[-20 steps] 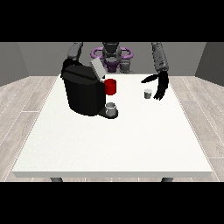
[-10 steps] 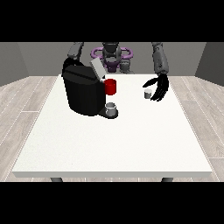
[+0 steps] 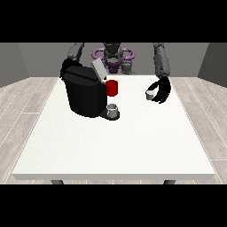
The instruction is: Insert the coffee pod into the coffee machine and close the lid
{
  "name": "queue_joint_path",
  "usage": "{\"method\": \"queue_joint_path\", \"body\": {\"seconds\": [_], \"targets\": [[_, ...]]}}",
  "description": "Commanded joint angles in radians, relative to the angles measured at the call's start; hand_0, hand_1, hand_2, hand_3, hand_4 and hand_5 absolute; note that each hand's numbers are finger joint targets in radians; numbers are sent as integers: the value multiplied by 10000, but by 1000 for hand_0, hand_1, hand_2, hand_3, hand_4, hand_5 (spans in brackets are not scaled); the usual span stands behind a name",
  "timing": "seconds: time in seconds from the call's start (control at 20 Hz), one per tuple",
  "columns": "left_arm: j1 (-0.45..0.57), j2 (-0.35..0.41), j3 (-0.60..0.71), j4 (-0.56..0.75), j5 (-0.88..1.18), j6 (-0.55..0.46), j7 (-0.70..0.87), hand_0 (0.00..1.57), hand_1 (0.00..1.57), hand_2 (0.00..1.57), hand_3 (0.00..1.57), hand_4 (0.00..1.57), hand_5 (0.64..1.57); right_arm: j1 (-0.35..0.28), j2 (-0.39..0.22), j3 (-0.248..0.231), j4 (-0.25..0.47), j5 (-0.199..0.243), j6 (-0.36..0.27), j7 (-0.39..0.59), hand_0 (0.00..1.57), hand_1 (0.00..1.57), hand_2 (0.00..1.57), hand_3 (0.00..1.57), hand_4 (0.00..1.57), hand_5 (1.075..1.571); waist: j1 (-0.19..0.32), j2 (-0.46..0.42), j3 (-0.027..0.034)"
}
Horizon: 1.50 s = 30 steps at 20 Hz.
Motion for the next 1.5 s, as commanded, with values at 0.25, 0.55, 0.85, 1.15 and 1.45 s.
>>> {"method": "queue_joint_path", "body": {"seconds": [0.25,0.55,0.85,1.15,1.45], "targets": [[-544,129,-498,529,-1108,384,242,899,899,1011,776,309,1571,-318,151,-53,514,118,-319,-165,0,0,0,0,429,1571,153,41,-9],[-851,390,-60,972,-1004,593,-883,1266,1266,1399,1363,507,1571,5,368,233,-60,-52,-284,-178,0,0,0,0,429,1571,-207,315,-15],[-1377,59,-399,115,-917,-709,-685,1400,1400,1423,1364,595,1571,137,260,57,898,-63,-129,-45,0,0,0,0,490,1571,206,-846,-8],[-2499,-386,-738,-608,-1070,-1691,529,1258,1258,1321,1297,529,1571,-551,-37,-484,1888,-295,-62,-259,0,0,0,0,456,1571,417,-1193,-3],[-3280,527,-122,-451,-846,-2279,332,1272,1272,1342,1293,548,1571,-170,193,150,1149,-160,138,38,0,0,0,0,476,1571,-456,-1009,-10]]}}
